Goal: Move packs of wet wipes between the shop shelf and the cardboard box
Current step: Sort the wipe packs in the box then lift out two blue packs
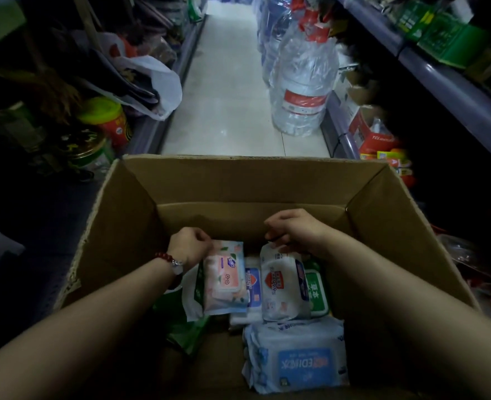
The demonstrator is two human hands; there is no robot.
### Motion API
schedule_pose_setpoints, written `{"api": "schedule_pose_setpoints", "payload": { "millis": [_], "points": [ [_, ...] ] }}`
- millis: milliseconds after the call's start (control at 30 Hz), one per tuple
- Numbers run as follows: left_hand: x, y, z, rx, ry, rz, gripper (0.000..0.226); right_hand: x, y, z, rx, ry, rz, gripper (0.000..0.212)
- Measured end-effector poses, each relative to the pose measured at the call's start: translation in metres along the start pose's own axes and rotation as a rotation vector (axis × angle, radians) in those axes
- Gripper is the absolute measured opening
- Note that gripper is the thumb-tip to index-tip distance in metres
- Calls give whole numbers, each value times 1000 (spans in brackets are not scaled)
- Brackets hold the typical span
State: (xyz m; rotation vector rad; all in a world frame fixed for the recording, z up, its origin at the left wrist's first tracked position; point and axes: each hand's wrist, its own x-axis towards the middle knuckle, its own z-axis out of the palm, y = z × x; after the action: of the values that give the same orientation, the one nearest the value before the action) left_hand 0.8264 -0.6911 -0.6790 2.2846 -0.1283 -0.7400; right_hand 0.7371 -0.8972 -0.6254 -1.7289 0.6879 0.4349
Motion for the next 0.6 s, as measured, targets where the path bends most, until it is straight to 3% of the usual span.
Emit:
{"api": "schedule_pose_setpoints", "payload": {
  "millis": [167, 367, 500, 600],
  "points": [
    [10, -1, 11, 17, -19, 41, 7, 20, 23, 1, 3, 61, 111, 23],
    [20, 7, 22, -45, -23, 110, 15, 31, 46, -22, -56, 173, 204, 23],
    [20, -2, 29, -114, -44, 88, 12, 34, 49, -27, -163, 156, 236, 15],
    [22, -9, 27, -112, -12, 60, 12, 36, 54, -23, -87, 139, 218, 18]
  ]
}}
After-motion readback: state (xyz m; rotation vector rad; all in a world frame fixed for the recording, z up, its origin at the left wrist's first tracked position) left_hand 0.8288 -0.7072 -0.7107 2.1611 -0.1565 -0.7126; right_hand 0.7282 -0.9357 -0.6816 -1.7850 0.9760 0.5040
